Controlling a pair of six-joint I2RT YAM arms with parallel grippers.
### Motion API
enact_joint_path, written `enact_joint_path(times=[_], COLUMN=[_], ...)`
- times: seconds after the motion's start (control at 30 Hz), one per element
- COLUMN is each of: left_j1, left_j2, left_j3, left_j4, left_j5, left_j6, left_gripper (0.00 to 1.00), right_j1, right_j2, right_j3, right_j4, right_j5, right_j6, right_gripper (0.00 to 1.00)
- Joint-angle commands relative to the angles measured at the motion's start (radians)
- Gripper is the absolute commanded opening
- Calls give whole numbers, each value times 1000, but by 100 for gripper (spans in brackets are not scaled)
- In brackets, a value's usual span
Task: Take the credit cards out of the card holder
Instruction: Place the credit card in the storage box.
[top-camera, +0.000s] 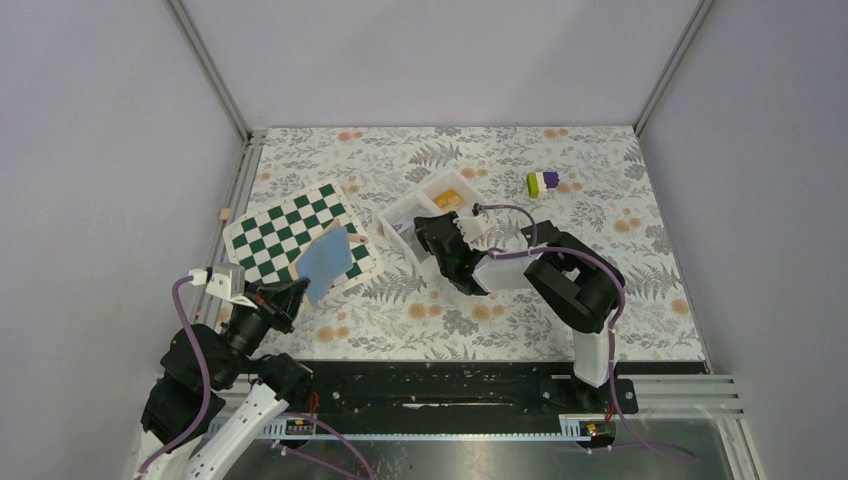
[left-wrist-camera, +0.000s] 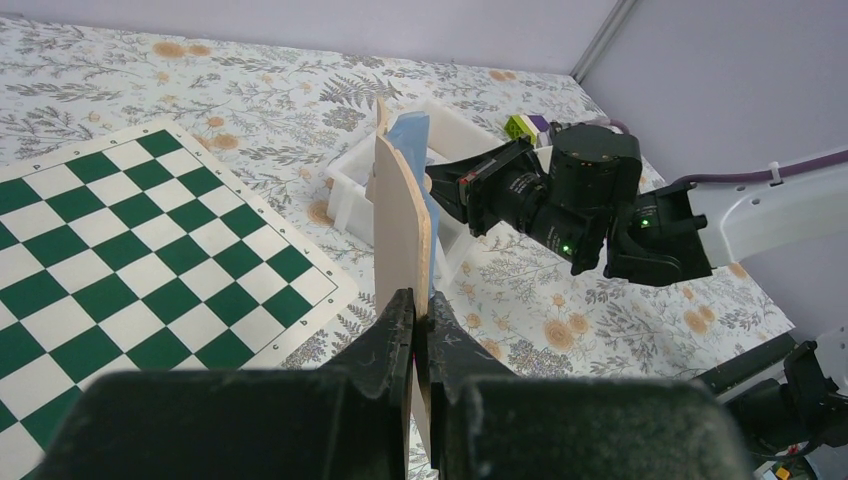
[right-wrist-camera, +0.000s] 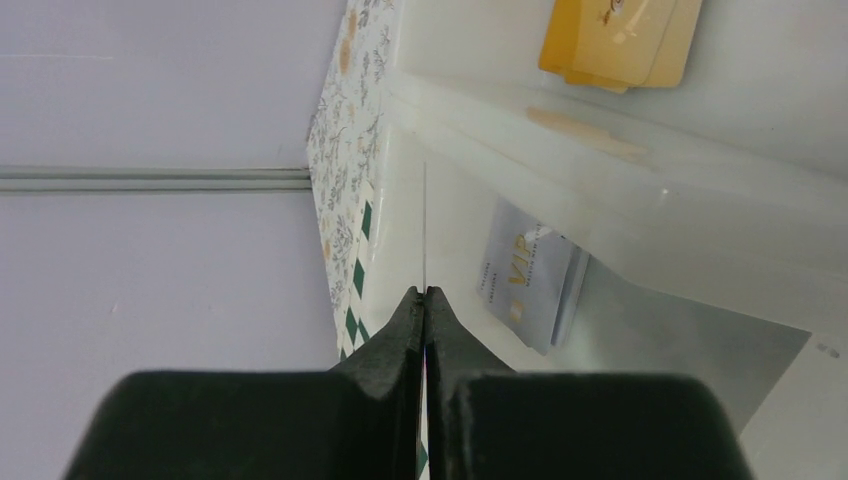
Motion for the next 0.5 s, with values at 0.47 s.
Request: enact_joint_path(times=[0.47], left_j1=[-4], left_j2=[13], left_j3=[21], left_j4=[36], left_j5=[23], left_j6=[13], left_gripper=[0], right_j1=[-7], right_j2=[85], right_j3=[155], right_j4=[-196], right_j5=[53], right_j6=[138], right_gripper=[0])
